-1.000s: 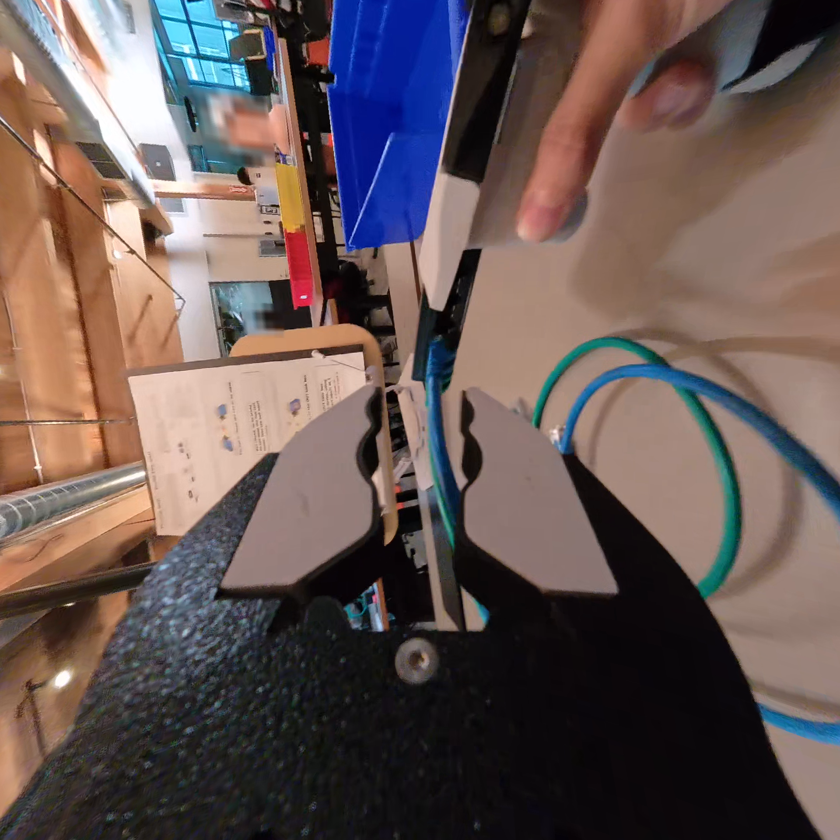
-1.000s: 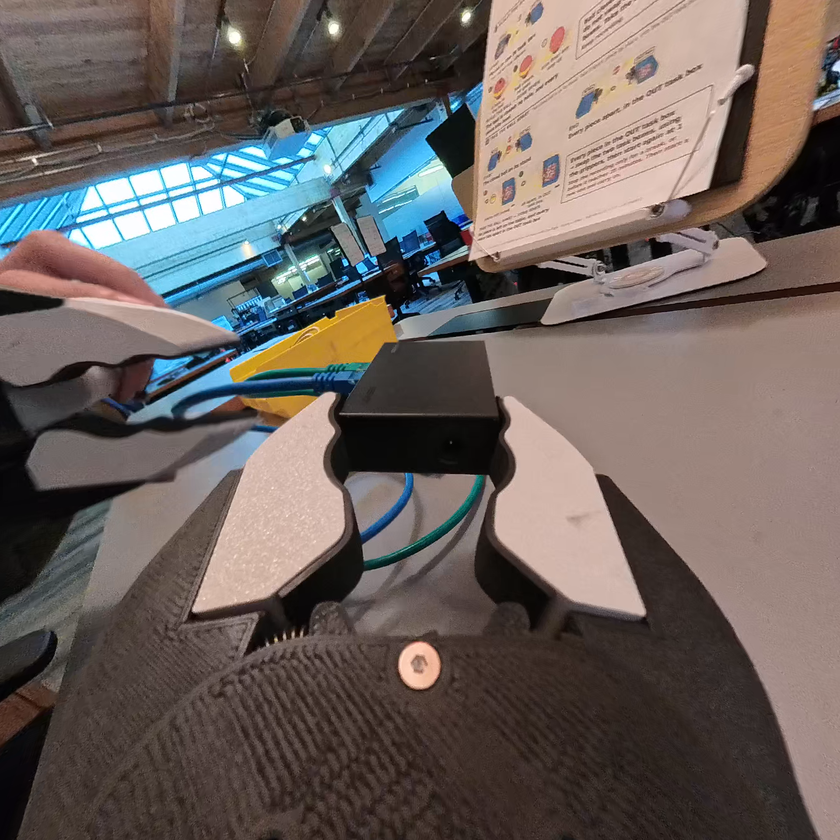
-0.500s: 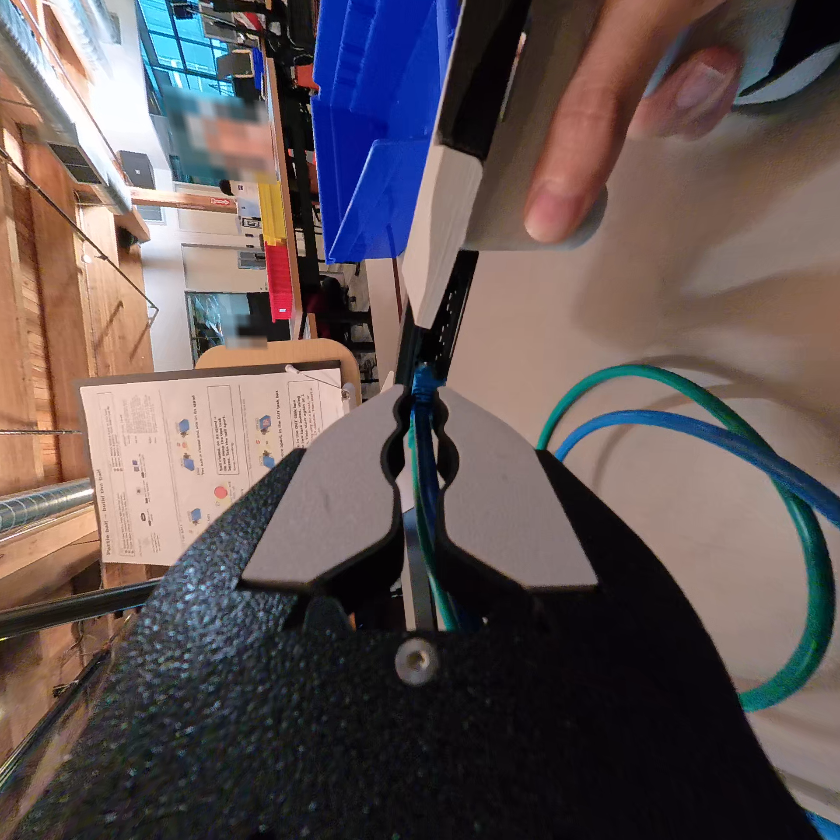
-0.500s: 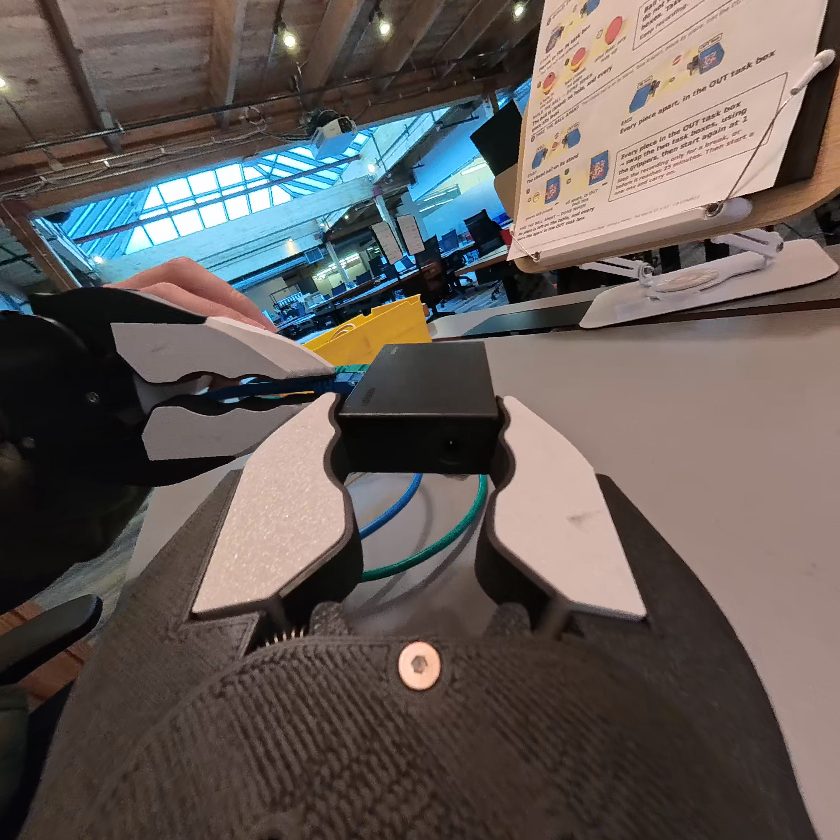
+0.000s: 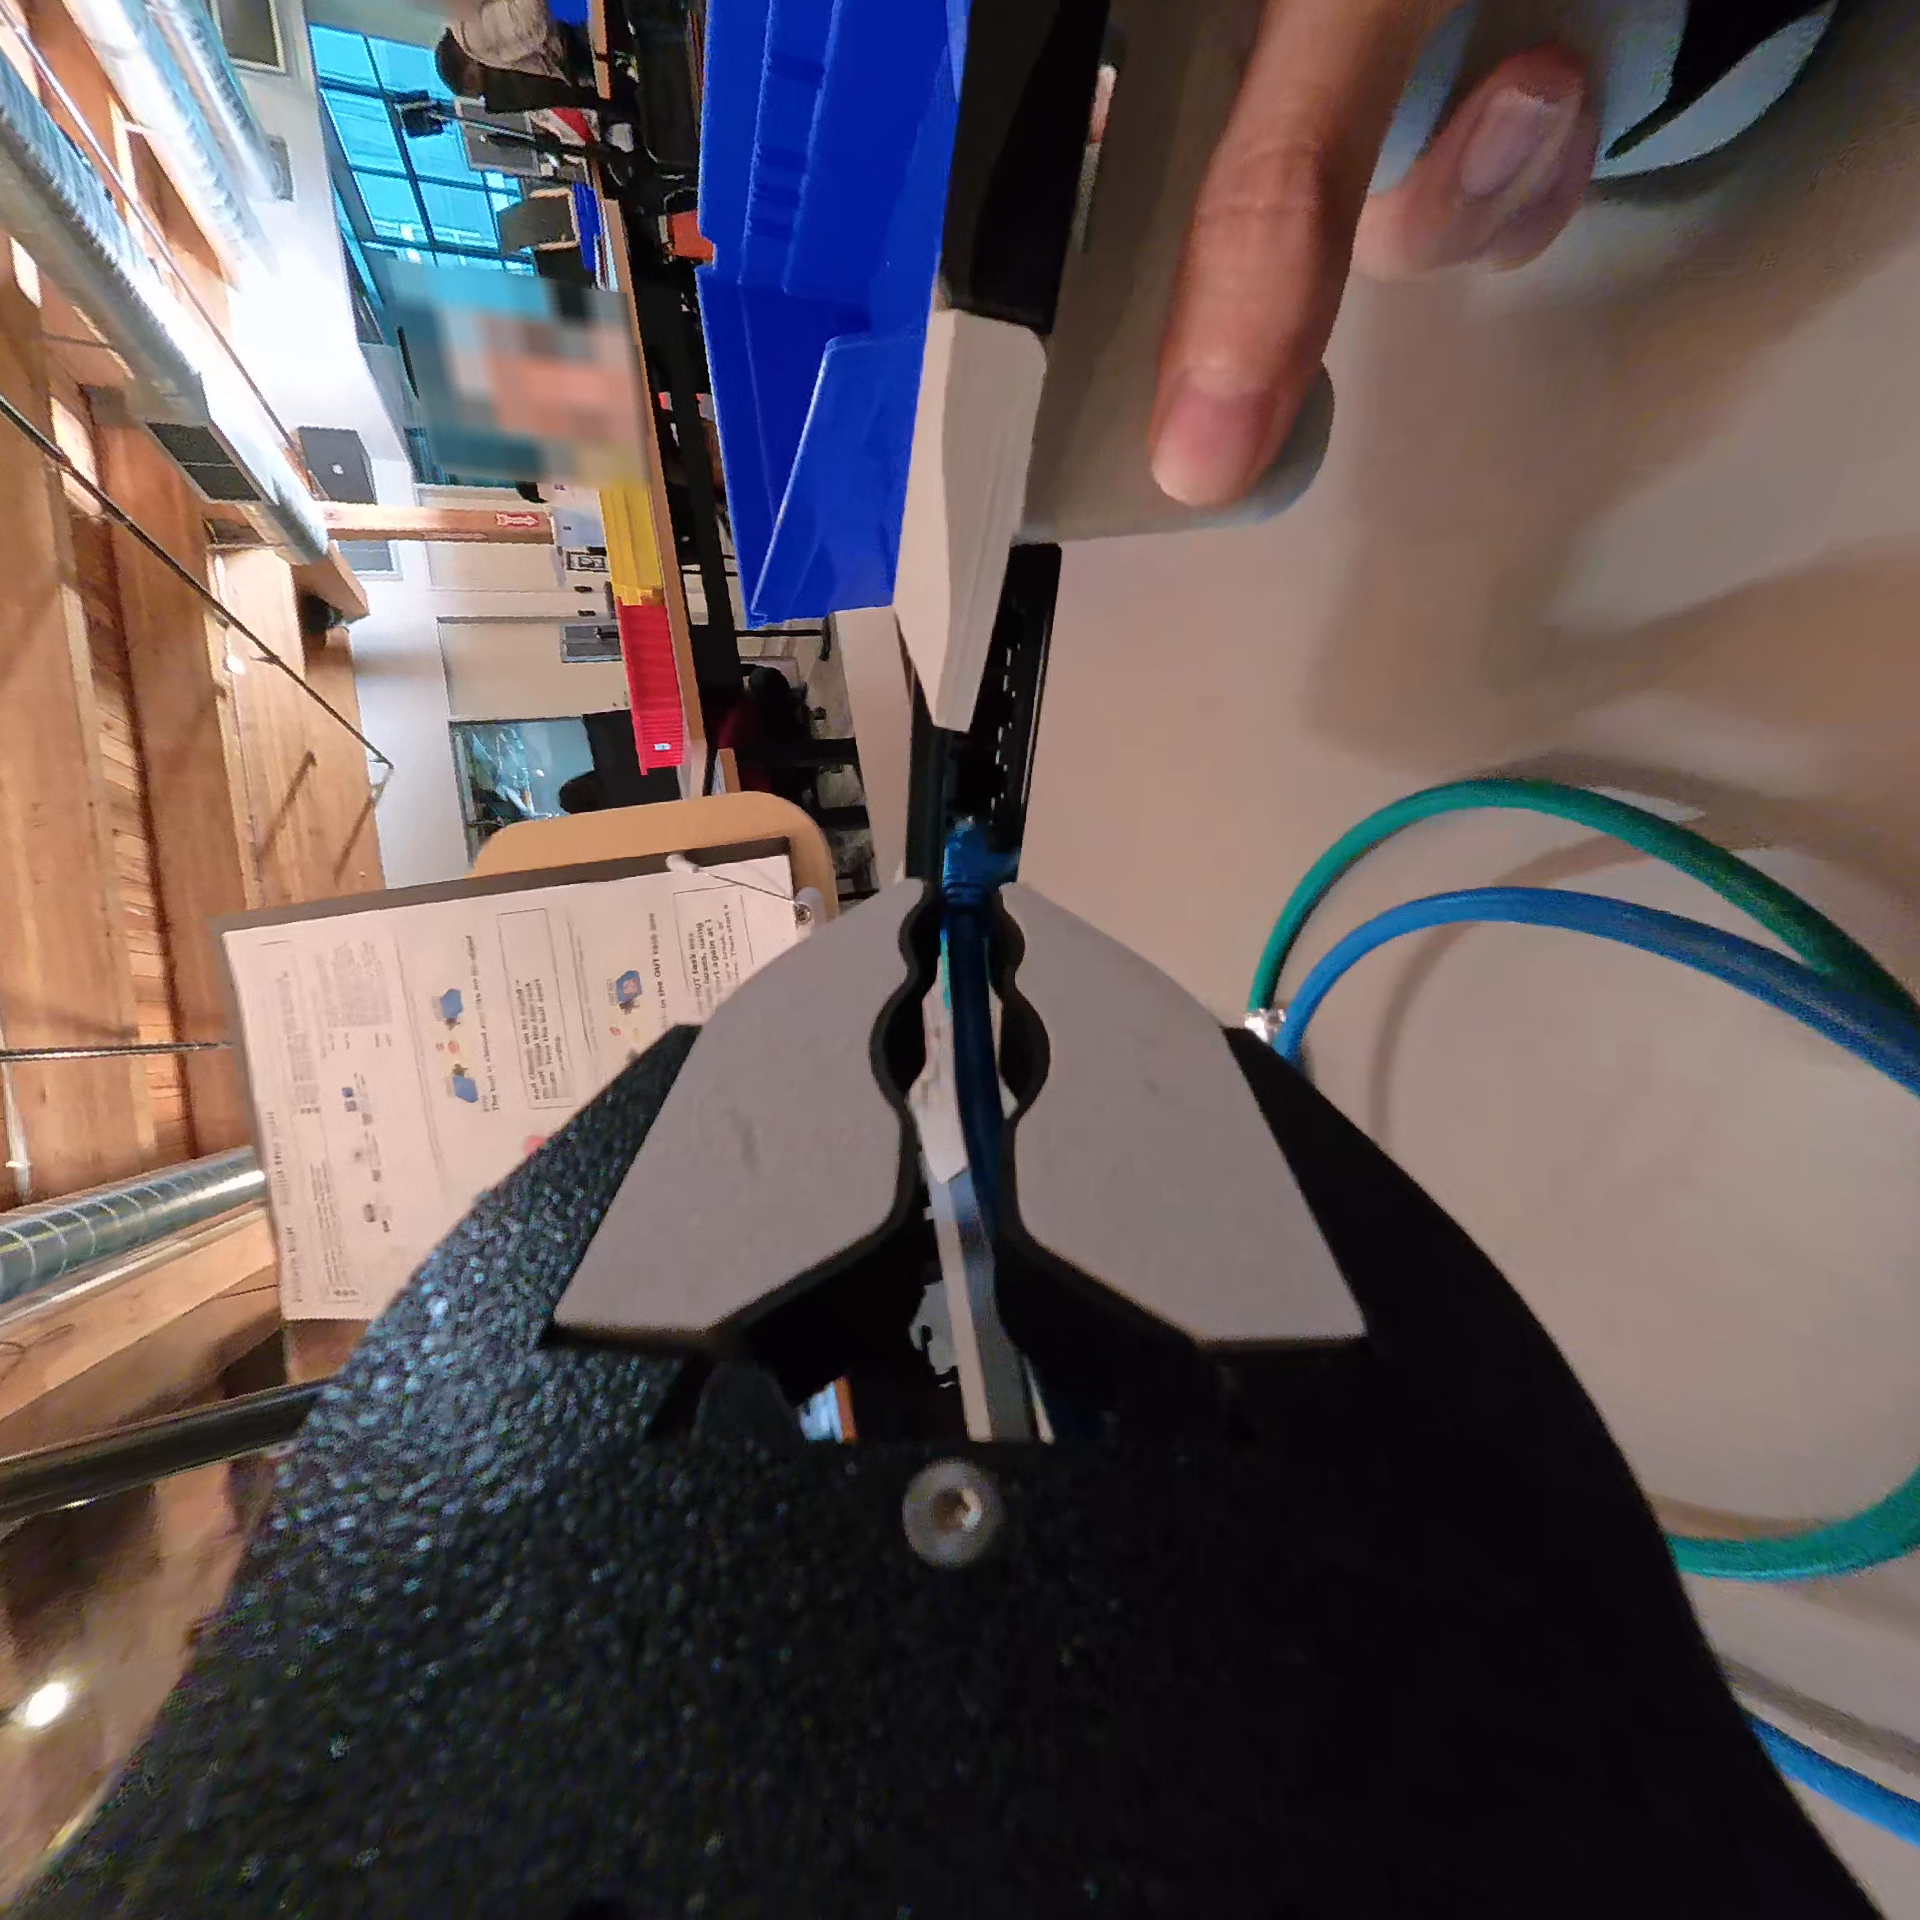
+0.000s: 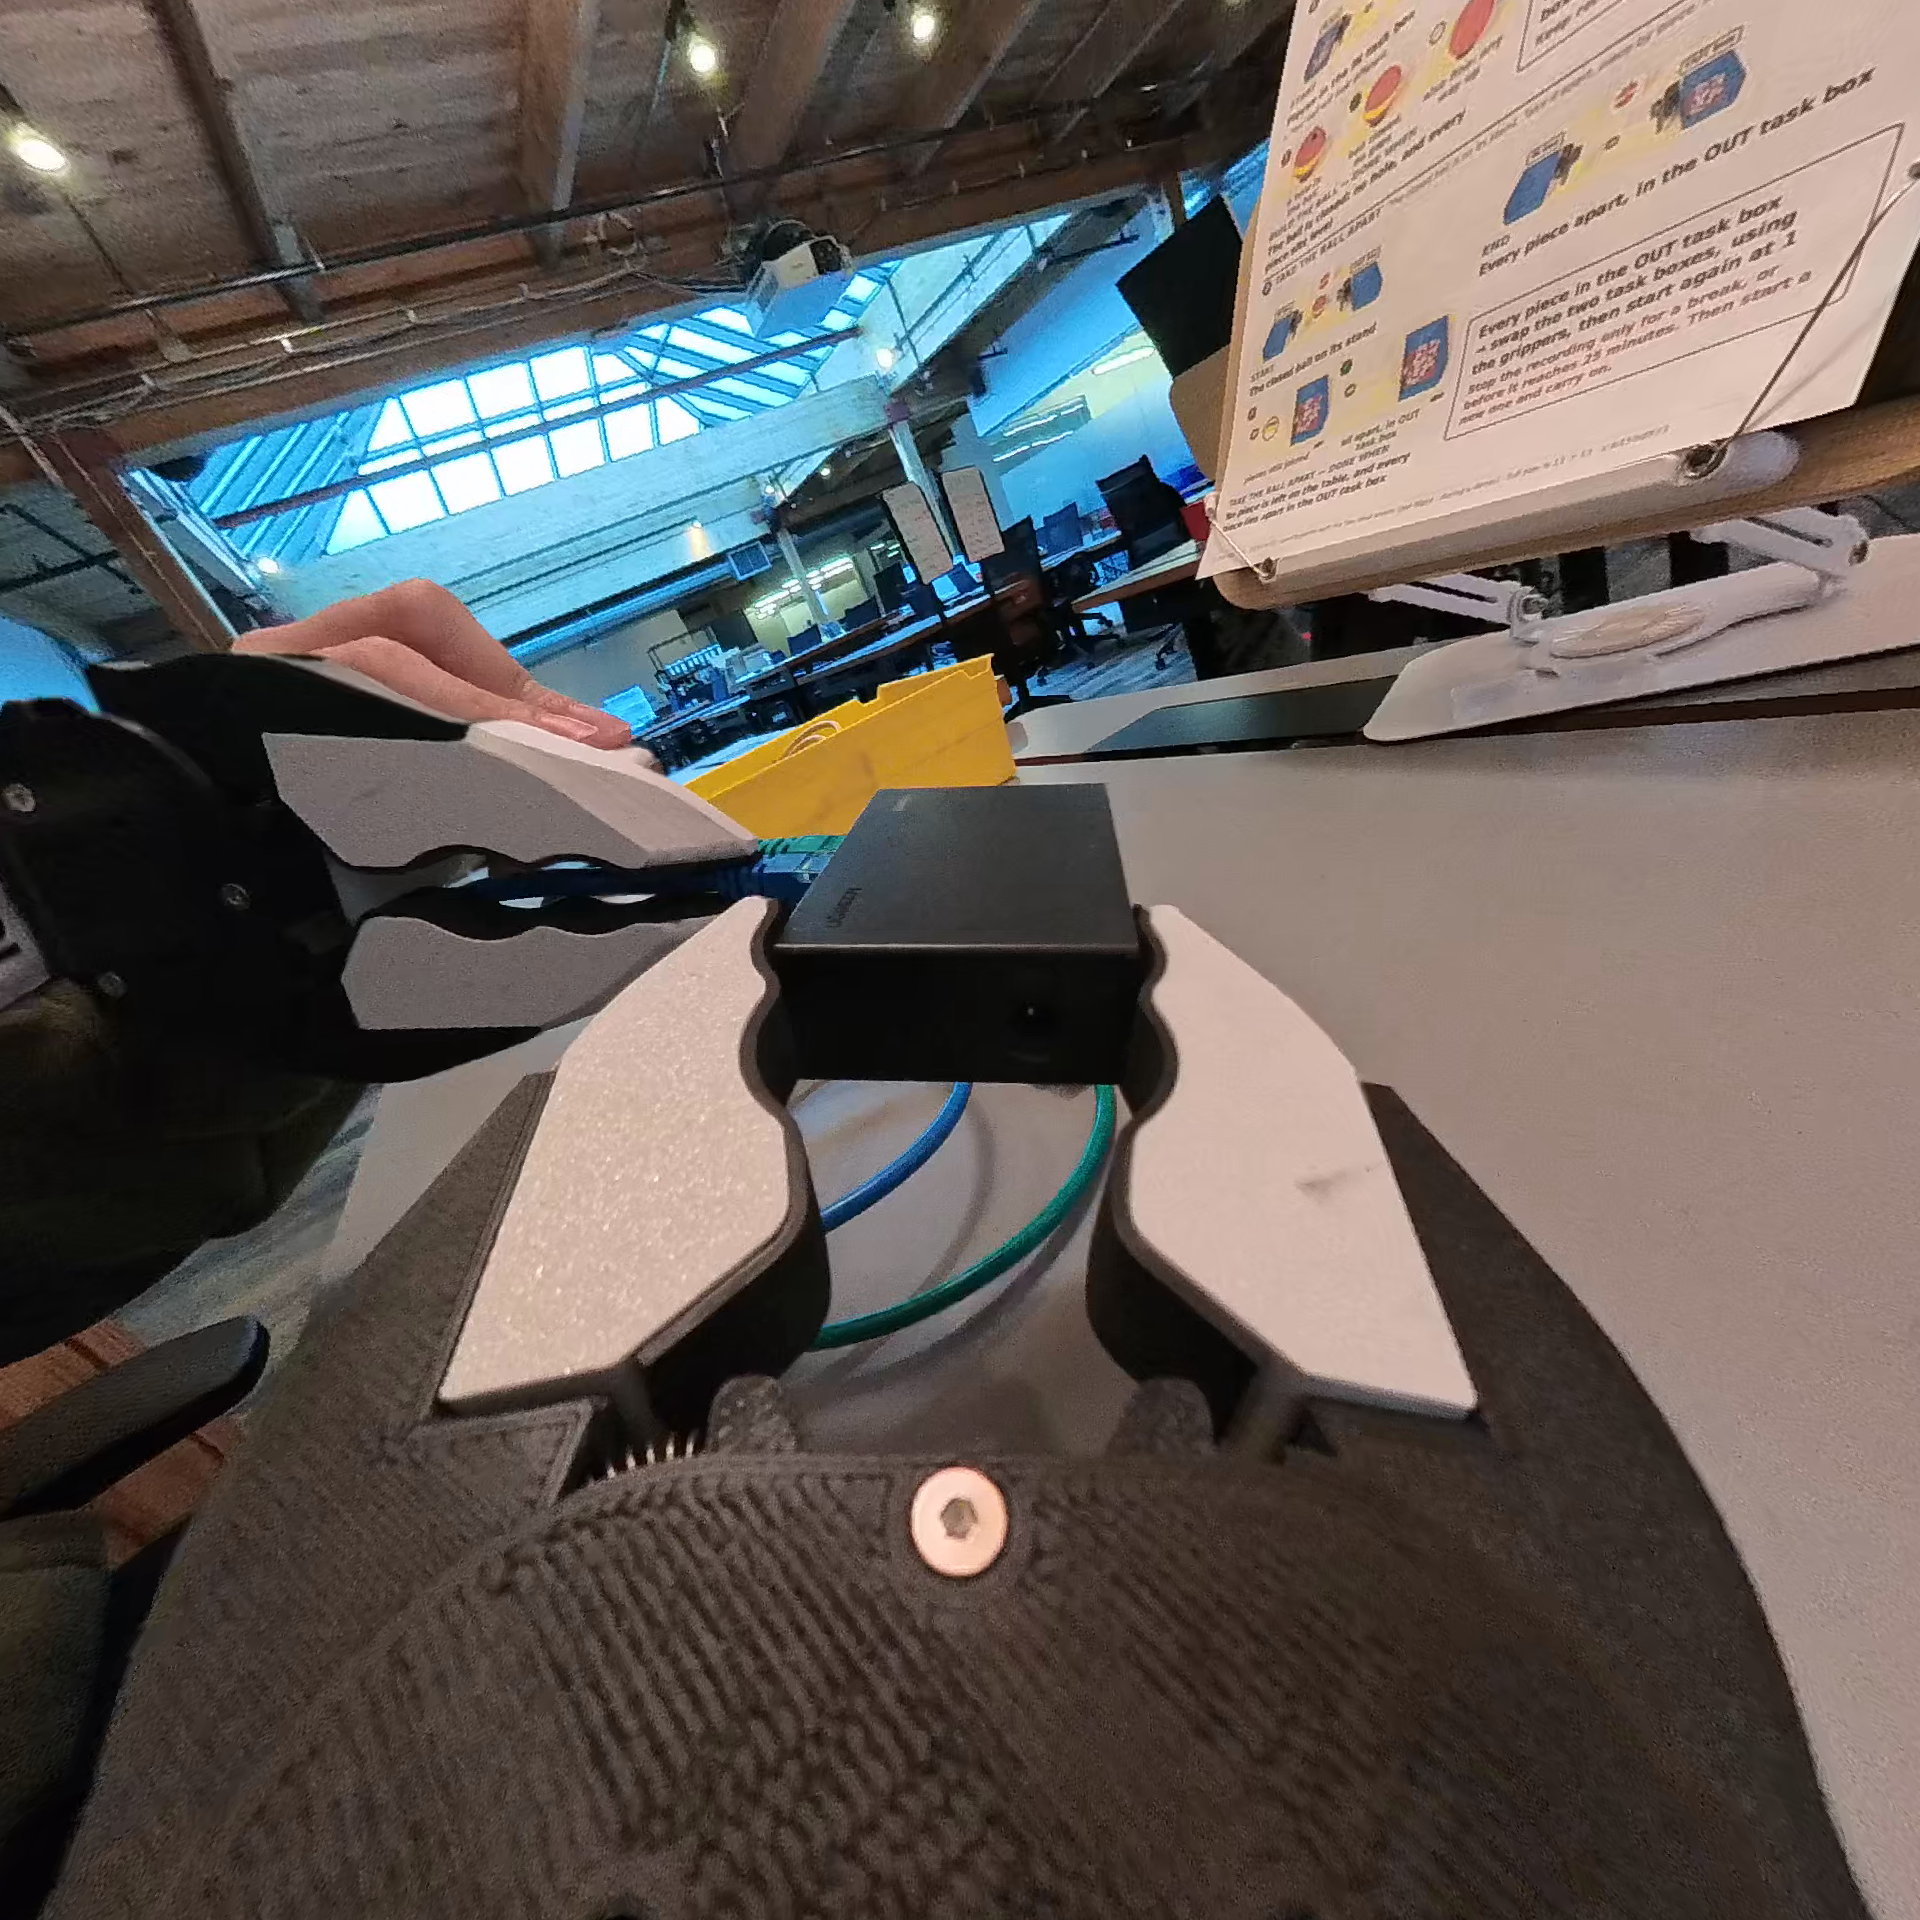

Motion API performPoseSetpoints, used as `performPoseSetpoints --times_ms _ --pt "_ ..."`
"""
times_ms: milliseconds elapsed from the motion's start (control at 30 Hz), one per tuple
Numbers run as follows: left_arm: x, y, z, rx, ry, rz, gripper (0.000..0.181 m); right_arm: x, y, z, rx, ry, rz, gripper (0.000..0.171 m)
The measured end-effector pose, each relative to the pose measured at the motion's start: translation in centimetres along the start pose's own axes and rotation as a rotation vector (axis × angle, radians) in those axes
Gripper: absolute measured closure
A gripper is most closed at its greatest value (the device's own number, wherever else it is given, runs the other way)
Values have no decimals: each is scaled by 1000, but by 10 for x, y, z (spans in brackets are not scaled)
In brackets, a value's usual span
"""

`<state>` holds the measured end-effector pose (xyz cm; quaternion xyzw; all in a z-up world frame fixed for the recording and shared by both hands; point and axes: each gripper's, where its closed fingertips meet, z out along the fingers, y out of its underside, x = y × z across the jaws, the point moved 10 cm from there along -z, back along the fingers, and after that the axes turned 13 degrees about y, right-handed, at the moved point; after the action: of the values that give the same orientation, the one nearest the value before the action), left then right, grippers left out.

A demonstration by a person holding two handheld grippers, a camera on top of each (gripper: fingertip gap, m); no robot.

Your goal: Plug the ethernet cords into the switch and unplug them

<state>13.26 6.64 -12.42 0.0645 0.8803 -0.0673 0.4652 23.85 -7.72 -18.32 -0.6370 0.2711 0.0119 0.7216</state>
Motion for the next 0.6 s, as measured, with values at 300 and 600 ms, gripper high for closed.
performPoseSetpoints --times_ms 300,600 --pt "2 3 -15 29 58 42 174 -9 2 2 -39 -77 -68 108" --pt "9 -1 -9 -89 -29 177 175 -11 3 4 -57 -28 -91 109"
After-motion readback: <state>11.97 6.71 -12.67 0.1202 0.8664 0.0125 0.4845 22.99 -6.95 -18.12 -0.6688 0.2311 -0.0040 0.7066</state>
